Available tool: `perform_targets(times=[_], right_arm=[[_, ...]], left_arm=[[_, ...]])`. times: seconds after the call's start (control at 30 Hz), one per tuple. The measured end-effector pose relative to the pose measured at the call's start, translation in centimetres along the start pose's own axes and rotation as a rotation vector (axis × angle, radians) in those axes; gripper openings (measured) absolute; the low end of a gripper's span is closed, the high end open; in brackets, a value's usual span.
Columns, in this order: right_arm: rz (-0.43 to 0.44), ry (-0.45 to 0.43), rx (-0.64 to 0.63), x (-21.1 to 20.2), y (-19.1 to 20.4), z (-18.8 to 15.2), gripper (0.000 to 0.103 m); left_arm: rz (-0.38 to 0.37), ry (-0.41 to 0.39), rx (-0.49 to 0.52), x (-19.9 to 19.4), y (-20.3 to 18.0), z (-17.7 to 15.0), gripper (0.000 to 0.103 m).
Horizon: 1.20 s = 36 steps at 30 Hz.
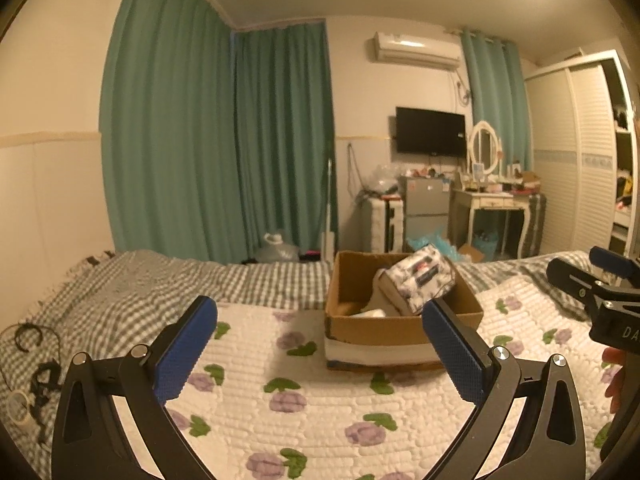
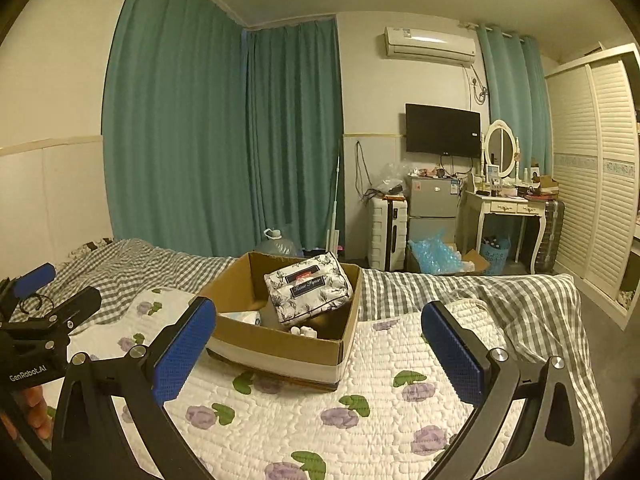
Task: Organize soft objects
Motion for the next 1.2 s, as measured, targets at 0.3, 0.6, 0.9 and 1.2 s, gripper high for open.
perform_targets(times=[0.3,0.6,0.9,1.2], right_arm=[[0.0,0.002,0.006,0.0,0.1,0.0,0.103],[0.002,0.011,0.0,0.2,0.1,-0.3,0.103],[-0.002,0.024,-0.004,0.4,0.2,-0.9,0.103],[-0.001,0.028,-0.004,0.4,0.3,-0.9,0.103]], left_arm=[[-0.007,0.013,-0.003,0.3,-0.1,-0.4,0.103],[-0.008,0.017,-0.001,0.3,-0.2,-0.4,0.103],[-0.017,0.03,-0.007,0.6,0.2,-0.5,0.103],[-0.014,0.034,0.001,0.7,0.3,-0.6,0.103]])
Point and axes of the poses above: each gripper's, at about its wrist camera, not at the fingertips, and x roughly the way its jaws point, y to its left, z to its top, the point moved 8 cm from there along x, roughly the way its jaws point, and after that the axes turned 14 degrees about z, right-handed, at the moved point
